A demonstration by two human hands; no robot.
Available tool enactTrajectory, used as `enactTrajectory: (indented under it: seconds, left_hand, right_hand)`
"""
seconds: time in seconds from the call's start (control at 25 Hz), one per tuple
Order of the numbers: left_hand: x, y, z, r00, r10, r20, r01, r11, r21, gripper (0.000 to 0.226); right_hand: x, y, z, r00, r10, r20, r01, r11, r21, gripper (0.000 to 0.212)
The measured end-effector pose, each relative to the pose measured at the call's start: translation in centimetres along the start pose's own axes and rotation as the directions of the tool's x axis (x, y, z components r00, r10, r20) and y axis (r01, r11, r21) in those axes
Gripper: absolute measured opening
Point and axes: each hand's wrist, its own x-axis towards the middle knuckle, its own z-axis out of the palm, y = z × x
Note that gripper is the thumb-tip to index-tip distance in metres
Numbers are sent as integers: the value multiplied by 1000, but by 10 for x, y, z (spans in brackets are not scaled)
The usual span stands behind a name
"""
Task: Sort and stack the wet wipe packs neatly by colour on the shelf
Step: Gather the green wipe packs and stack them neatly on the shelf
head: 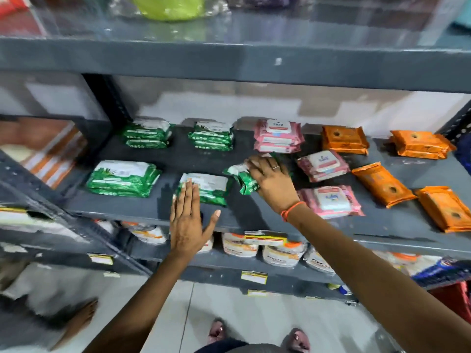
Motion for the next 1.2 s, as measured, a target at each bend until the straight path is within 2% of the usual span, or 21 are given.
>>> enactTrajectory:
  seconds: [0.12,0.2,0.36,0.48,0.56,0.64,0.84,0.96,1.08,1.2]
  left_hand:
    - [-3,-38,-6,997,-53,57,52,999,16,84]
    - [-3,-52,-4,992,-72,105,69,997,39,89]
    - [1,-70,3,975,-103,198,84,991,103,102]
    - [1,-72,6,975,-105,197,78,987,142,102]
    - [2,-72,6,975,-103,198,76,987,140,99]
    - [1,-72,5,977,-98,188,73,988,135,96]
    - [0,-72,5,979,-91,184,69,990,124,96]
    - [0,-74,7,978,-85,191,57,988,144,98]
    - [0,-75,10,980,-78,183,50,987,156,98]
    - [0,-74,9,978,-71,195,40,987,158,100]
  right_hand:
    - [12,-32,14,989,-118,-88,111,991,-79,47]
    - [16,-45,22,985,-146,-97,131,981,-145,46]
    - [24,-72,31,990,-107,-88,91,981,-171,48]
    - [30,-93,28,999,-3,-49,-7,978,-211,49]
    - [41,-104,27,996,68,63,-57,986,-157,48]
    - [54,-112,28,988,78,132,-68,994,-84,52]
    - [53,-110,41,989,37,141,-38,999,-1,65]
    - [53,-100,46,976,-35,215,20,997,73,63]
    - [57,-89,44,965,-133,227,125,991,50,60]
    - [56,-84,46,960,-158,232,151,987,47,61]
